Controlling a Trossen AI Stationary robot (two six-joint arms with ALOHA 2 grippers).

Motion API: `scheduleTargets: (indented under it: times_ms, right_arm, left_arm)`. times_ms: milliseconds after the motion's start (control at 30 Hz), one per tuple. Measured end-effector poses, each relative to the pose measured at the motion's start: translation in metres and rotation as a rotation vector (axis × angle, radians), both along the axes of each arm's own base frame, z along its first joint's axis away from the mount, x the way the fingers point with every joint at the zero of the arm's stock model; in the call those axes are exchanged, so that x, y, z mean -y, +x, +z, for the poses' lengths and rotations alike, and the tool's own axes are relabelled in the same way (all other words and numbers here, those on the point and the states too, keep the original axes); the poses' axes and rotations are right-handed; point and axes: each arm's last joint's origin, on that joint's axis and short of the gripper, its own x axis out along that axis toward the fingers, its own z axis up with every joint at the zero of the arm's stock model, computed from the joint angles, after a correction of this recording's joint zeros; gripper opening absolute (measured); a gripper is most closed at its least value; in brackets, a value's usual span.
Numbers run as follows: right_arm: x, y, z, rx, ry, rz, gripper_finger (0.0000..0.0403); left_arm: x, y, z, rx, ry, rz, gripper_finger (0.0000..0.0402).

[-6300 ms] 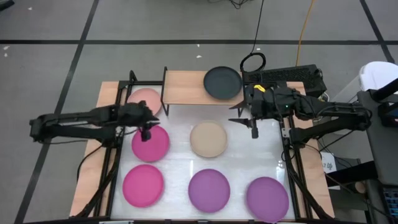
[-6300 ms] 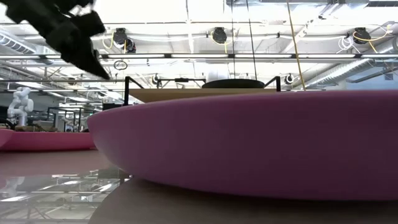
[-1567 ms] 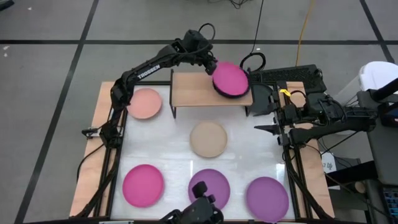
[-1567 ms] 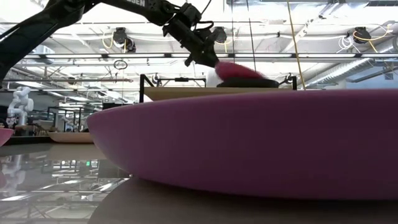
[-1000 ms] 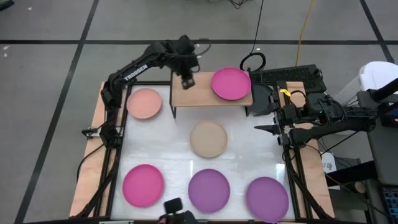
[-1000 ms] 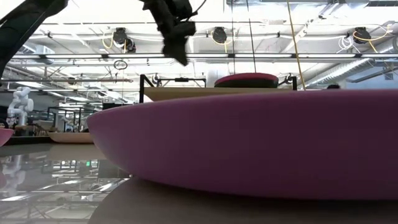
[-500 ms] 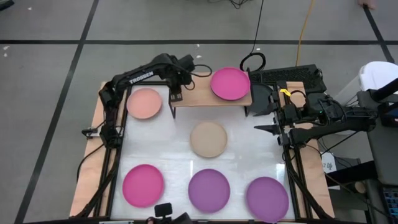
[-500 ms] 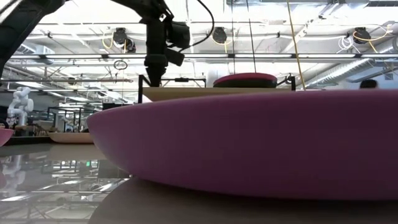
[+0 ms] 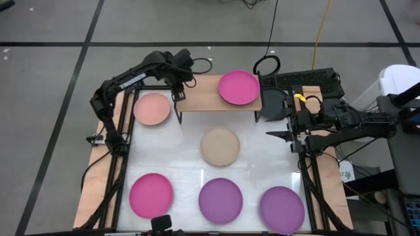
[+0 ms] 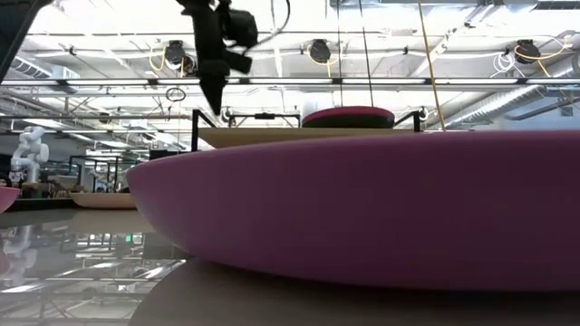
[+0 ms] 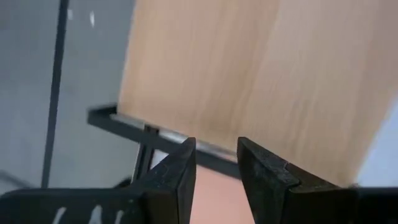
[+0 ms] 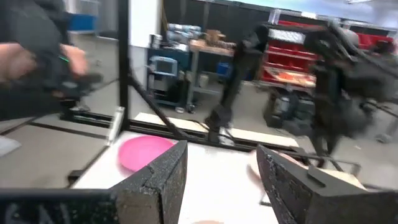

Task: Place and stack plates onto a shelf
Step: Adjust the shelf on the table

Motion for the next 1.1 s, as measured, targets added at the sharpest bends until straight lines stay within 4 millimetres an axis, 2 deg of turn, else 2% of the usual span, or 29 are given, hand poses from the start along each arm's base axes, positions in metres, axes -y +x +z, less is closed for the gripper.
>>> scheduleTargets:
  times_ms: [133,267,400,533,633,867,1033,1100]
  right_arm:
    - [0.001,0.007,-0.007,-0.069,-0.018,-0.052,0.0173]
    - [0.001,0.007,-0.025,-0.248,-0.050,-0.069,0.0173]
    - [0.008,0.001,-0.042,-0.436,-0.057,-0.283,0.0173]
    - [0.016,-0.009,-0.058,-0.615,-0.106,-0.506,0.0173]
    - [0.022,-0.010,-0.068,-0.735,-0.105,-0.584,0.0173]
    - [0.034,0.011,-0.095,-0.950,-0.128,-0.668,0.0173]
    - [0.048,0.020,-0.121,-1.111,-0.141,-0.728,0.0173]
    - [0.055,0.019,-0.131,-1.163,-0.132,-0.758,0.0173]
  left_arm:
    - [0.014,-0.011,0.033,0.194,0.021,-0.046,0.0124]
    - [0.033,-0.027,0.067,0.433,0.054,-0.087,0.0124]
    - [0.055,-0.042,0.079,0.618,0.122,-0.160,0.0124]
    - [0.068,-0.050,0.060,0.688,0.140,-0.186,0.0124]
    - [0.079,-0.057,0.047,0.830,0.149,-0.236,0.0124]
    - [0.101,-0.070,0.003,1.113,0.197,-0.271,0.0124]
    - [0.104,-0.075,-0.034,1.110,0.157,-0.238,0.0124]
    - [0.107,-0.076,-0.041,1.130,0.148,-0.234,0.0124]
